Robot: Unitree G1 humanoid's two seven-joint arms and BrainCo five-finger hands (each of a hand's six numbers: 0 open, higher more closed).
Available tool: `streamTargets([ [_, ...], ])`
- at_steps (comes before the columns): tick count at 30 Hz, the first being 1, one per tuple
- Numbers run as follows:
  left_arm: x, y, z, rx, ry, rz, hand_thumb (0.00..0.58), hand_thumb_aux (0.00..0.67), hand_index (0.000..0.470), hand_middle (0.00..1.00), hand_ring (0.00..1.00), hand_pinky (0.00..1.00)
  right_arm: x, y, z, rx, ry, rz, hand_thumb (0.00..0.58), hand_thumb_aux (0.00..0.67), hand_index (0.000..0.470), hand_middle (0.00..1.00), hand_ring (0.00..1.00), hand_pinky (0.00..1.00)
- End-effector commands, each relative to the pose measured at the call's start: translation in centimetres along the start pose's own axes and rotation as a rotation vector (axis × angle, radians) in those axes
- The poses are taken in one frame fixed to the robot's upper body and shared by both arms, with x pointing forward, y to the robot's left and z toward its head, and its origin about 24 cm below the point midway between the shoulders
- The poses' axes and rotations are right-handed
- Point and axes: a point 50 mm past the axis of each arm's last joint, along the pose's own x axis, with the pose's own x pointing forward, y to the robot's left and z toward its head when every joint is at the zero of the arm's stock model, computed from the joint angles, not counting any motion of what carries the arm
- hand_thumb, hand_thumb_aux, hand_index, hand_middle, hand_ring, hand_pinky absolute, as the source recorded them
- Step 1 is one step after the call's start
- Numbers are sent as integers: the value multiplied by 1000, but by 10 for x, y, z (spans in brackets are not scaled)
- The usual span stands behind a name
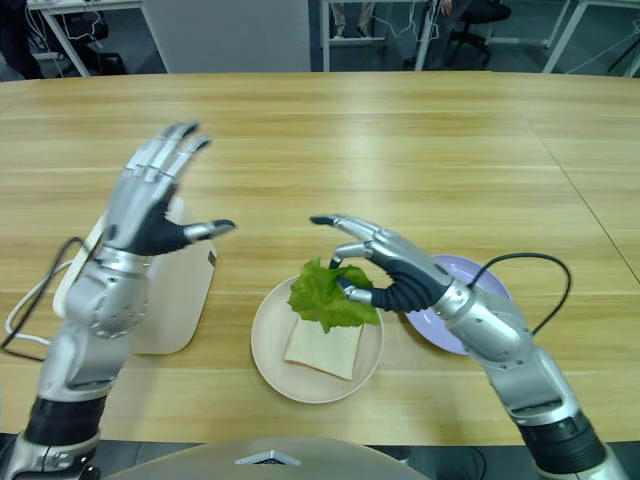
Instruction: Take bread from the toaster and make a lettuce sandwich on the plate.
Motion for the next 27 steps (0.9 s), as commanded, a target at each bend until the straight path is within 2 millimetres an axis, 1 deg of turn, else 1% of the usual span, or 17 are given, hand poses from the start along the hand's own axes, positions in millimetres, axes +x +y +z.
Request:
streamTargets([
  [1,-9,25,-11,62,108,23,0,0,0,0,0,0,8,21,-22,79,67,85,580,670,460,0,0,0],
  [3,-13,31,-16,105,168,12,0,0,0,0,0,0,12,29,-30,99,96,107,580,670,460,0,0,0],
  [6,-24,35,-31,190,291,-46,0,0,0,0,0,0,17,42,-43,145,141,144,580,670,460,0,0,0],
  [9,-36,29,-47,249,419,-150,0,0,0,0,0,0,18,52,-55,167,193,170,580,670,460,0,0,0],
  [10,-40,26,-52,264,456,-185,0,0,0,0,0,0,18,54,-56,170,199,182,580,670,460,0,0,0],
  [13,-50,15,-67,291,554,-301,0,0,0,0,0,0,19,58,-39,189,137,209,580,670,460,0,0,0],
  [16,-58,-1,-76,257,615,-410,0,0,0,0,0,0,18,56,-19,213,72,227,580,670,460,0,0,0],
  [20,-62,-15,-77,209,634,-476,0,0,0,0,0,0,18,49,-1,242,16,229,580,670,460,0,0,0],
  [22,-64,-19,-76,188,640,-500,0,0,0,0,0,0,17,45,3,252,8,224,580,670,460,0,0,0],
  [24,-64,-23,-75,174,637,-524,0,0,0,0,0,0,16,43,3,252,18,219,580,670,460,0,0,0],
  [25,-64,-24,-74,166,632,-530,445,347,238,0,0,0,16,43,1,258,29,218,580,670,460,0,0,0],
  [26,-63,-25,-73,160,625,-533,445,347,238,0,0,0,15,43,-2,259,43,215,580,670,460,0,0,0],
  [27,-63,-25,-72,152,619,-535,580,670,460,0,0,0,15,44,-5,257,54,218,580,670,460,0,0,0],
])
